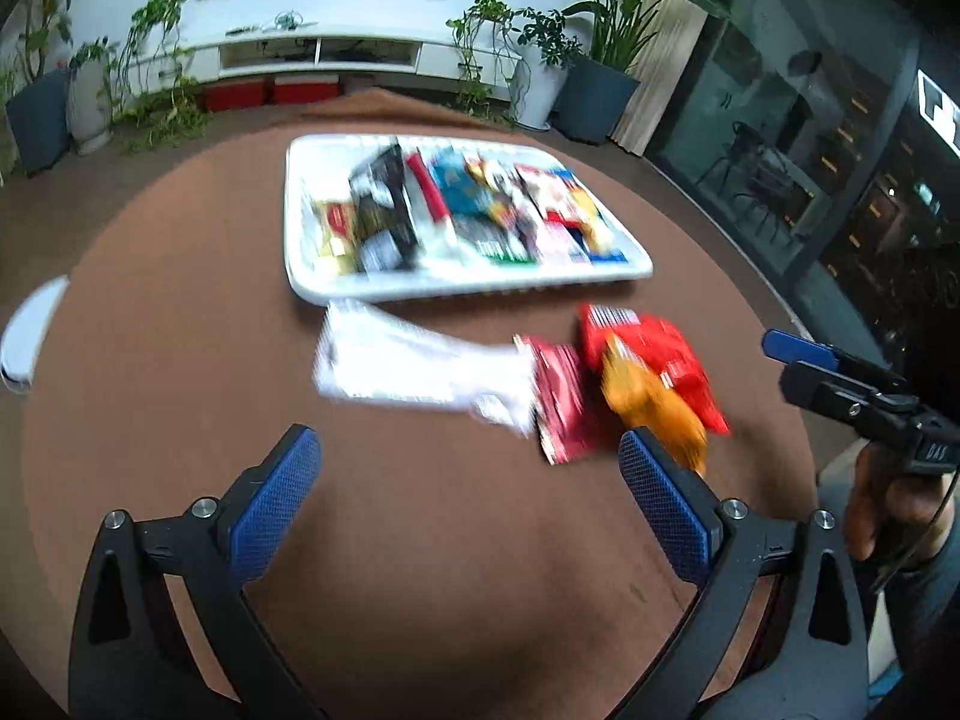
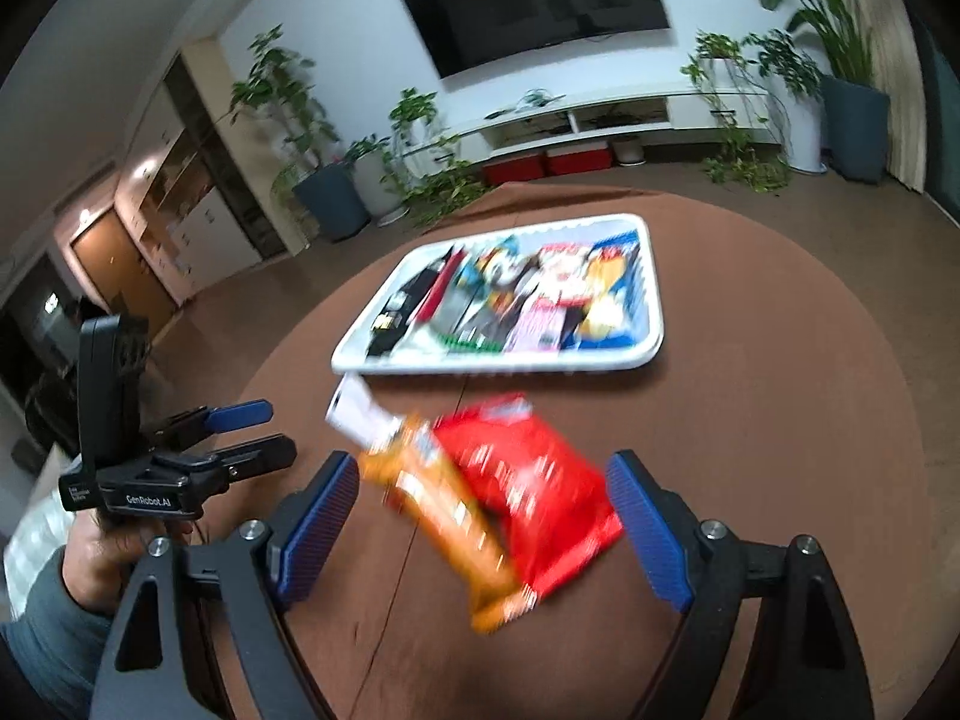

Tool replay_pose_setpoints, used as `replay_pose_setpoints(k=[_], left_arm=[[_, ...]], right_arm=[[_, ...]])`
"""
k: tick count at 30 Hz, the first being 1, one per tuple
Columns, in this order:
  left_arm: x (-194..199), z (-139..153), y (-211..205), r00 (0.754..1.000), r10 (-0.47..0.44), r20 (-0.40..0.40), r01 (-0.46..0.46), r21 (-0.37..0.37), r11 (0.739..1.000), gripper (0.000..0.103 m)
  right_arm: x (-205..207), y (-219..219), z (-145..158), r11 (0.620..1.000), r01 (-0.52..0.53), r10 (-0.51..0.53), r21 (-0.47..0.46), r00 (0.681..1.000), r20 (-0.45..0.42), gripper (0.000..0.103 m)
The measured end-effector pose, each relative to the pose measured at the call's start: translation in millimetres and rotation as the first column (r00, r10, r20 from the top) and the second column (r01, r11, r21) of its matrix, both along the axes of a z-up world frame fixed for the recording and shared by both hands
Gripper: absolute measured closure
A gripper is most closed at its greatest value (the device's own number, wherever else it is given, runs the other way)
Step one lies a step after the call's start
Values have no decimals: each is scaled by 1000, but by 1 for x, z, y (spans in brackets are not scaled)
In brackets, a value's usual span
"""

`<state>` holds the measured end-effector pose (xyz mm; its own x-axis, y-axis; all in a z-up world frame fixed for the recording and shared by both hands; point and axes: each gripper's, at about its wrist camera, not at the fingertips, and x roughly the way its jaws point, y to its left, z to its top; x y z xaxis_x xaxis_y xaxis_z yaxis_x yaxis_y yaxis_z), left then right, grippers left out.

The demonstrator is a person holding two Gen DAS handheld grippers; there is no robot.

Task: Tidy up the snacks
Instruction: 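Withdraw both tools from the tray back toward the remaining snacks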

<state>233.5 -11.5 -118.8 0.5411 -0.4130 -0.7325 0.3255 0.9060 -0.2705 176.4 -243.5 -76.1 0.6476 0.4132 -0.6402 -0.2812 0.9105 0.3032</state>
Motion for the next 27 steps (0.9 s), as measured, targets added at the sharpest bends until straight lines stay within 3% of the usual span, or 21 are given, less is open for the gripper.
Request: replay_pose_setpoints(k=[7, 13, 17, 27], left_arm=[[-39, -31, -18, 997, 3, -71, -4, -6, 1000, 2], [-43, -14, -26, 998, 0, -69, -6, -96, 995, 2], [-32, -9, -39, 995, 1, -100, -16, -140, 990, 2], [-9, -8, -88, 985, 37, -167, -77, -238, 968, 2]], right_arm=[[-25, 35, -16, 984, -131, 134, -125, 991, 22, 16], [-18, 23, -8, 977, -79, 88, -196, 995, 39, 22], [-9, 17, -7, 943, -54, 74, -328, 996, 48, 32], [11, -10, -19, 929, -40, 37, -369, 999, -16, 32]])
